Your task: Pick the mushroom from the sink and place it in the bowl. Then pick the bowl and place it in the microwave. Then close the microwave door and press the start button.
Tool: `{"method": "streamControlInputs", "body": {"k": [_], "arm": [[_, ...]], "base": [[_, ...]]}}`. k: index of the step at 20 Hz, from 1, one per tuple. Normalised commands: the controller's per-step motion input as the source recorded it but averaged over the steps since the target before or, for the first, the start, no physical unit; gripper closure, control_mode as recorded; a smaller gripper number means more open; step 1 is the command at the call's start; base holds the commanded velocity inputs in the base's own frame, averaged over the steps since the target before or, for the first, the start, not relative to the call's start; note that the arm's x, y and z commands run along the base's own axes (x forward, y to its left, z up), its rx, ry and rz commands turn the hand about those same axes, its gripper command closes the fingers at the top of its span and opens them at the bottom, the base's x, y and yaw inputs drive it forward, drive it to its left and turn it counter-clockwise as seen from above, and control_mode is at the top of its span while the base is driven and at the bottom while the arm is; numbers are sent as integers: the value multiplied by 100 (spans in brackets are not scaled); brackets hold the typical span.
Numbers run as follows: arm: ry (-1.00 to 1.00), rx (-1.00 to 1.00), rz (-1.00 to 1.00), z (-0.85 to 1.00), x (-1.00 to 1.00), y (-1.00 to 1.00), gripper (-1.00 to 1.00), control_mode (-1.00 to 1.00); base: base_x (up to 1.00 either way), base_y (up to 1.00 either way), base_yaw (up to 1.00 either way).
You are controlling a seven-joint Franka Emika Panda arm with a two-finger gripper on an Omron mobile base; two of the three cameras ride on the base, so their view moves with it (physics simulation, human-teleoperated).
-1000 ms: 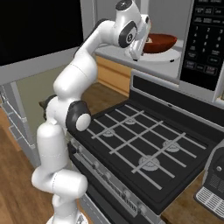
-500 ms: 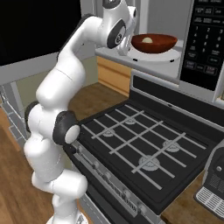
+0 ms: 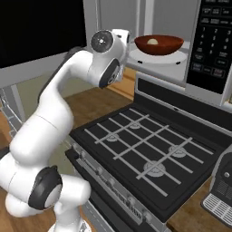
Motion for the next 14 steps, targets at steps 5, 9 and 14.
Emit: {"method": "streamControlInputs", "body": {"k": [5, 9, 14], "arm": [[1, 0, 8, 0, -100, 25, -100, -100], [0, 0, 4, 1, -100, 21, -100, -100], [0, 0, 2, 7, -100, 41, -100, -100]], "base": [[0, 0, 0], [0, 0, 0], [0, 0, 0]]}}
